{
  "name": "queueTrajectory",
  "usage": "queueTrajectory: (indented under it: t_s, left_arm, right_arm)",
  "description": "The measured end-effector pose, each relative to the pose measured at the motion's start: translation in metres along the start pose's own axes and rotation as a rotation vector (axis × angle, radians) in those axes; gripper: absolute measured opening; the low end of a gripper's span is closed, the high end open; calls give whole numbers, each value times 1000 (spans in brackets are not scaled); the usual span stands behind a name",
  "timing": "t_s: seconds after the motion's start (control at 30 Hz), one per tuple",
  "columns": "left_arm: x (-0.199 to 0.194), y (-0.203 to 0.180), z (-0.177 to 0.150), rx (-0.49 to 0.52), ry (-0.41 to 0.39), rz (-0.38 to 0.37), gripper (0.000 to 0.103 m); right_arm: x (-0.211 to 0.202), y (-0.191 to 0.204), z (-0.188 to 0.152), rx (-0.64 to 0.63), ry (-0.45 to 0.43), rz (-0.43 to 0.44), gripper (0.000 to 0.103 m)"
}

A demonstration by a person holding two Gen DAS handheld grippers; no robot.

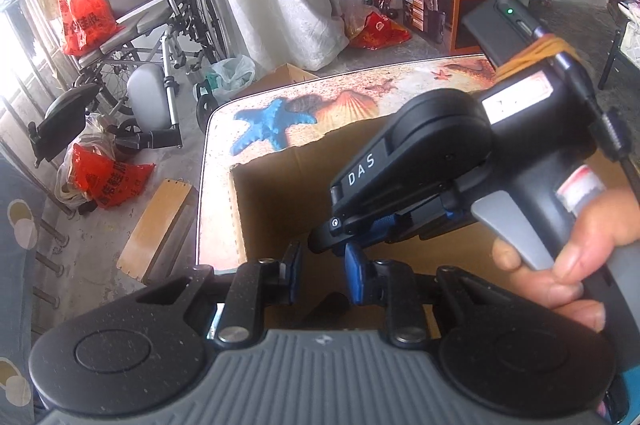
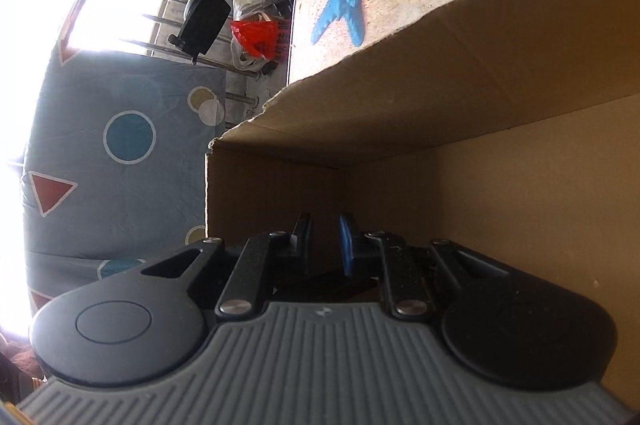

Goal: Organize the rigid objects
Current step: 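Open the right gripper inside the box and withdraw it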

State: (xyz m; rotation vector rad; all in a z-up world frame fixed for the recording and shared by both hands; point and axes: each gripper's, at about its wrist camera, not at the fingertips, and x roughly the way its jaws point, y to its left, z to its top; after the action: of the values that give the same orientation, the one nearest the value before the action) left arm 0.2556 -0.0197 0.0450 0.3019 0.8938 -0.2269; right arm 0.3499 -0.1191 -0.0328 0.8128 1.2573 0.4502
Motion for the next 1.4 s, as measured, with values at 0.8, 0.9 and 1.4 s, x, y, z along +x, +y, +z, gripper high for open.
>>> queueTrajectory:
  t_s: [0.8,0.9,1.4]
  left_arm:
    - [-166,-19,-81,-76,-302,-196,98]
    - [-171,-38,-105,-68,-303,-259,101]
    - [-120,-124,-190,-26,-180,-413,86]
  right_arm:
    - [-227,23,-136,-238,-267,127,19]
    - [-263,-5,-185,-228,-306,149,25]
    - [-242,-121,-289,-18,-368,137,27]
